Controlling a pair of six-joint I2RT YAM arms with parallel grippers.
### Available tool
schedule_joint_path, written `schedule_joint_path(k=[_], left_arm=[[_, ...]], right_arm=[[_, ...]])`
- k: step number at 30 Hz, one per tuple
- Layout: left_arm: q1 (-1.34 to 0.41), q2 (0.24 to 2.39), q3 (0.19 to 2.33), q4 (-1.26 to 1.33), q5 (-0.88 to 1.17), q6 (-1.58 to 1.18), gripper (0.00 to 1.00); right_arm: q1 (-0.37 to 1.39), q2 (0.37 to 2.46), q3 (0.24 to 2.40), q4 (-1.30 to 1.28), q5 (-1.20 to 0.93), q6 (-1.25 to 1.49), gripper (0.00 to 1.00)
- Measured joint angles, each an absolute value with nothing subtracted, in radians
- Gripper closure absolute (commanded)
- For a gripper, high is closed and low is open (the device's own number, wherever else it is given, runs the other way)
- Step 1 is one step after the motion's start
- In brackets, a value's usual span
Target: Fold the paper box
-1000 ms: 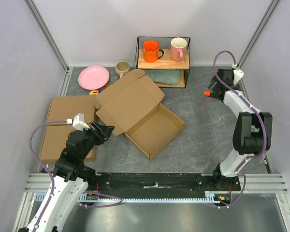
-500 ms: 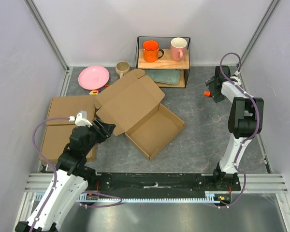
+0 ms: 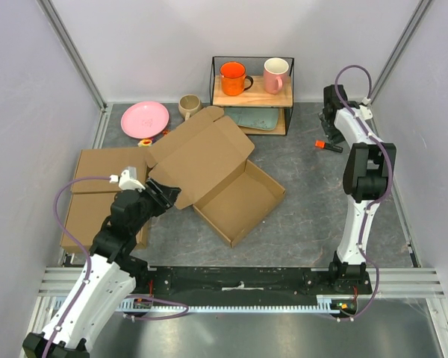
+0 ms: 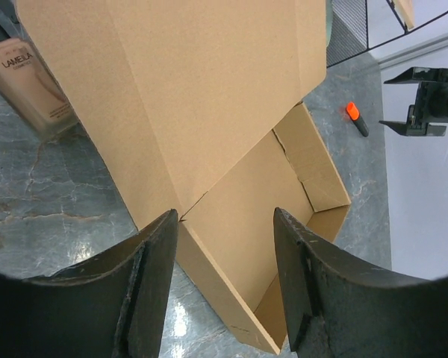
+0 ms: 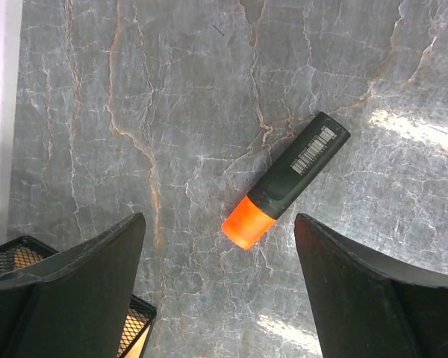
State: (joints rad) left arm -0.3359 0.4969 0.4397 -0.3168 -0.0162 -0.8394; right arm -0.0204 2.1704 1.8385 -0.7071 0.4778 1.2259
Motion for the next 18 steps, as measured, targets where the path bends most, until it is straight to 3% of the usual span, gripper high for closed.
schedule_joint_path(k=[10, 18], left_arm=[[-0.336, 0.494, 0.435, -0.289, 0.007, -0.841, 0.39], [-0.336, 0.471, 0.427, -0.279, 0.019, -0.841, 0.39]], right_arm=[[0.031, 2.191, 1.881, -0.807, 0.548, 1.177, 0.08], [0.074, 2.19, 1.906, -0.726, 0.643, 0.704, 0.03]])
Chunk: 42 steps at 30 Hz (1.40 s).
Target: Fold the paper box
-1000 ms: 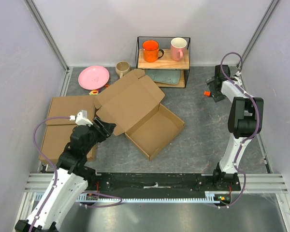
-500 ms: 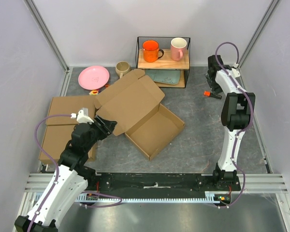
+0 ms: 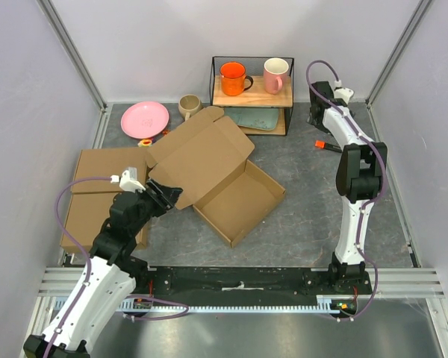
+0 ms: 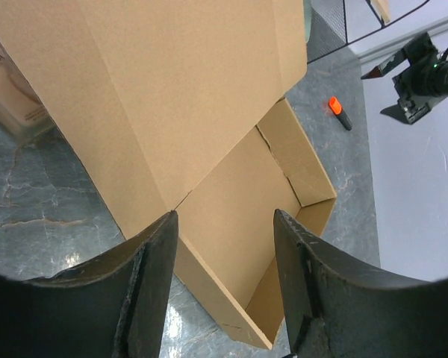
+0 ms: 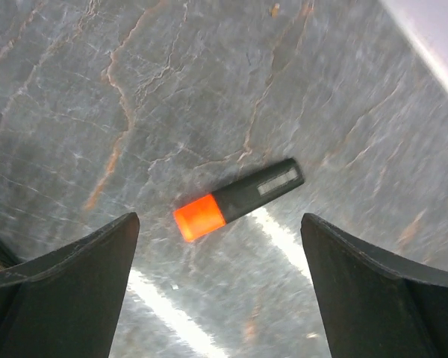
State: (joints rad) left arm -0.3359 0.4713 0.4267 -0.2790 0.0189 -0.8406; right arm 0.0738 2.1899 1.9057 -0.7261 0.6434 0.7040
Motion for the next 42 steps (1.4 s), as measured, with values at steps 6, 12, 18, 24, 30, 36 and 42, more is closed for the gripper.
schedule_joint_path(k=[6, 12, 18, 24, 30, 36, 42], left_arm=[[-0.336, 0.471, 0.402, -0.276, 0.041, -0.844, 0.39], [-0.336, 0.467, 0.397, -0.277, 0.056, -0.847, 0.39], [-0.336, 0.469, 0.397, -0.277, 0.056, -0.847, 0.39], [-0.336, 0.476, 0.397, -0.277, 0.056, -0.847, 0.39], [-0.336, 0.467, 0.397, -0.279, 0.057, -0.847, 0.39], [-0.336, 0.447, 0.397, -0.282, 0.056, -0.847, 0.39], [-0.336, 0.44, 0.397, -0.282, 0.058, -0.847, 0.39]], right_arm=[[0.018, 2.179, 1.874, -0.643, 0.592, 0.406, 0.05], [-0.071, 2.181, 1.855, -0.64, 0.557, 0.34, 0.12], [-0.052, 2.222, 1.92, -0.683, 0.566, 0.344, 0.22], [-0.023, 2.281, 1.967, -0.767, 0.608, 0.345, 0.25], [-0.01, 2.352, 2.002, -0.856, 0.666, 0.363, 0.23], [-0.01, 2.357, 2.013, -0.883, 0.666, 0.371, 0.24], [-0.004, 2.333, 1.96, -0.861, 0.648, 0.369, 0.27]])
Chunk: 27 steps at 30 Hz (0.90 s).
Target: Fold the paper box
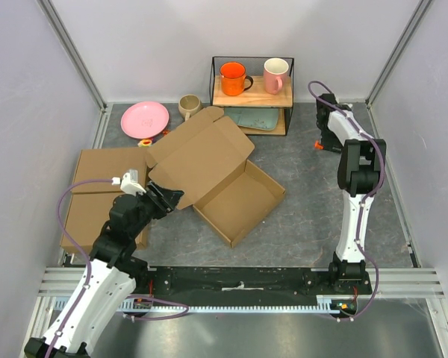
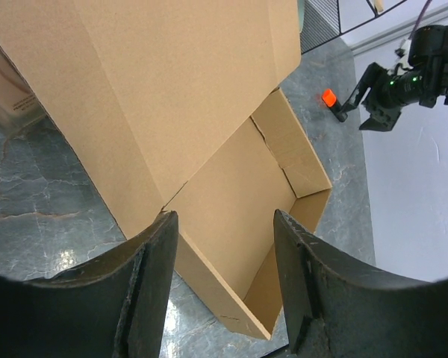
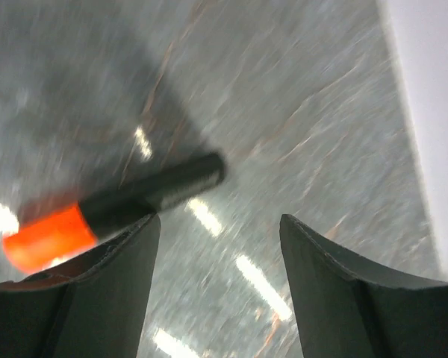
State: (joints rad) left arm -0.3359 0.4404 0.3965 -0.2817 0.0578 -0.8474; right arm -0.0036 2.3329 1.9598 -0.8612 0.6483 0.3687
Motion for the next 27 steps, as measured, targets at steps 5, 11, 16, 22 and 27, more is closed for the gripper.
schedule_joint_path(k=[5, 11, 16, 22, 27], left_arm=[[-0.336, 0.424, 0.397, -0.282, 0.064, -0.847, 0.39], [-0.336, 0.389, 0.393, -0.284, 0.079, -0.848, 0.39], [-0.338, 0.368, 0.385, -0.301, 0.082, -0.849, 0.39], [-0.338, 0.35, 0.385, -0.321, 0.08, -0.854, 0.39], [-0.339, 0.337, 0.385, -0.347, 0.062, -0.853, 0.39]], right_arm=[[0.049, 2.257, 1.801, -0.831, 0.581, 0.371, 0.28], [0.133, 2.142, 1.641, -0.772, 0.464, 0.403, 0.21], [0.099, 1.992, 1.481, -0.661, 0.381, 0.563, 0.2], [0.003, 1.932, 1.663, -0.661, 0.351, 0.758, 0.21], [0.019, 2.292, 2.495, -0.828, 0.36, 0.663, 0.21]])
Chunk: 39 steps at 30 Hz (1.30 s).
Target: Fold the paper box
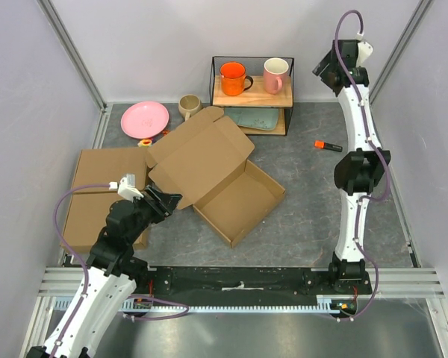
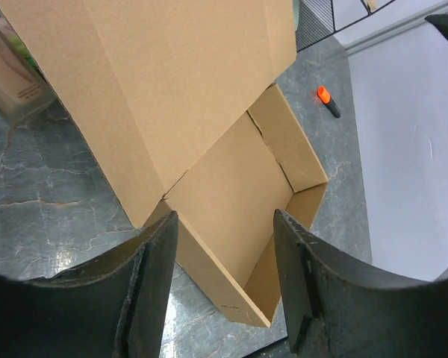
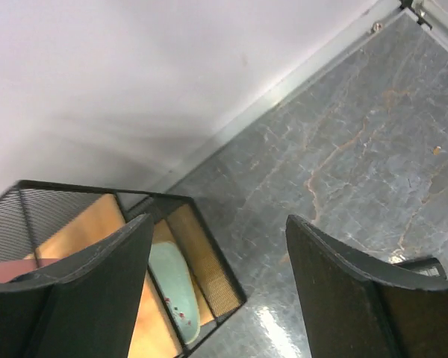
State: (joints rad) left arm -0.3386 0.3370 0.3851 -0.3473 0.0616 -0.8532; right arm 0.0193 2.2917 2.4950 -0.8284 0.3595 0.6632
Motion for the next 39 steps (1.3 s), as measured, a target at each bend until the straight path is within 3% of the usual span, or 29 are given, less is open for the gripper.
schedule_joint_path(k=[2, 7, 11, 15, 24, 31, 39], left_arm=[[-0.339, 0.34, 0.385, -0.35, 0.058, -0.854, 0.39], [-0.339, 0.353, 0.385, -0.35, 0.054, -0.853, 0.39], [-0.339, 0.377, 0.385, -0.349, 0.049, -0.852, 0.39], [-0.339, 0.41, 0.385, -0.341, 0.046, -0.852, 0.39], [-0.339, 0.435, 0.385, -0.325, 0.045, -0.852, 0.39], [-0.339, 0.421, 0.385, -0.316, 0.053, -0.852, 0.39], [-0.339, 0.367, 0.385, -0.311, 0.071, -0.852, 0.39]], right_arm=[[0.004, 2.354, 2.579, -0.81, 0.308, 0.647, 0.21], [-0.073, 2.344, 2.284, -0.844, 0.281, 0.647, 0.21], [-0.106, 2.412, 2.209, -0.891, 0.294, 0.647, 0.23], [-0.092, 2.422, 2.221, -0.904, 0.316, 0.646, 0.28], [-0.033, 2.508, 2.503, -0.982, 0.445, 0.521, 0.3], [-0.008, 2.507, 2.463, -1.034, 0.478, 0.456, 0.3], [-0.025, 2.493, 2.25, -1.062, 0.484, 0.473, 0.28]])
